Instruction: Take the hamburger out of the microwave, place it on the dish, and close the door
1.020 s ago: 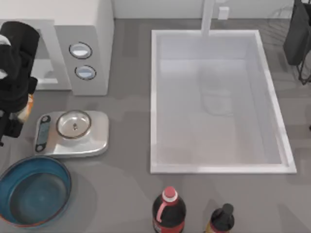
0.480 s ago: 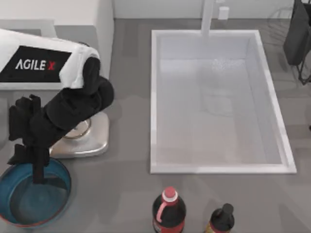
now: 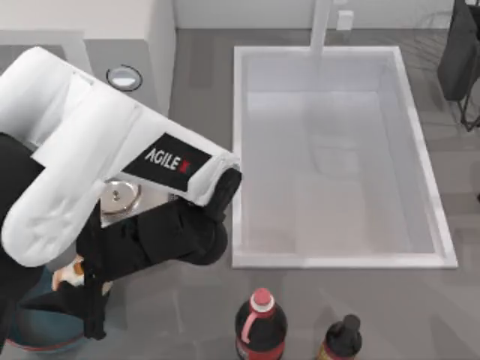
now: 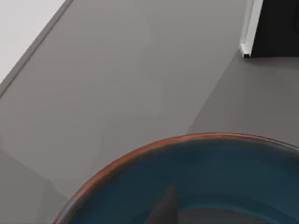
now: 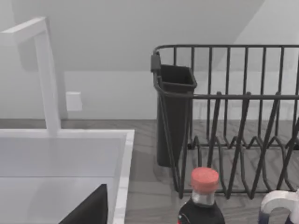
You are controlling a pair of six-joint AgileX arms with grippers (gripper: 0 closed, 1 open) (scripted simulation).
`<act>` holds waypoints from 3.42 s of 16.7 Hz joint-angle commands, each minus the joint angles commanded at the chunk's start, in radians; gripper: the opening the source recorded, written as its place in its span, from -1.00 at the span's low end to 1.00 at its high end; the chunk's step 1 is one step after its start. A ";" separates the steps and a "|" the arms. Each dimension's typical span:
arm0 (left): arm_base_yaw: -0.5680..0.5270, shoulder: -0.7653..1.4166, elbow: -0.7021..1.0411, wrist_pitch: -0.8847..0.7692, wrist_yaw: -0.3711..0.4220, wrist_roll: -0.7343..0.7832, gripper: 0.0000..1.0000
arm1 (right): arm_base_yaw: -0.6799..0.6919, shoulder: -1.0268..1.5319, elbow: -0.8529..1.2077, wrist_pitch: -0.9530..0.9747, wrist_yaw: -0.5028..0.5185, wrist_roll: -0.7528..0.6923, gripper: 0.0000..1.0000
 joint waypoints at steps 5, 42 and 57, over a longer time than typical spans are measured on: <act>-0.009 0.010 0.001 -0.010 -0.001 -0.013 -1.00 | 0.000 0.000 0.000 0.000 0.000 0.000 1.00; 0.072 0.007 -0.146 0.166 -0.074 0.035 1.00 | 0.000 0.000 0.000 0.000 0.000 0.000 1.00; 0.246 -0.674 -0.412 0.464 0.168 0.659 1.00 | 0.000 0.000 0.000 0.000 0.000 0.000 1.00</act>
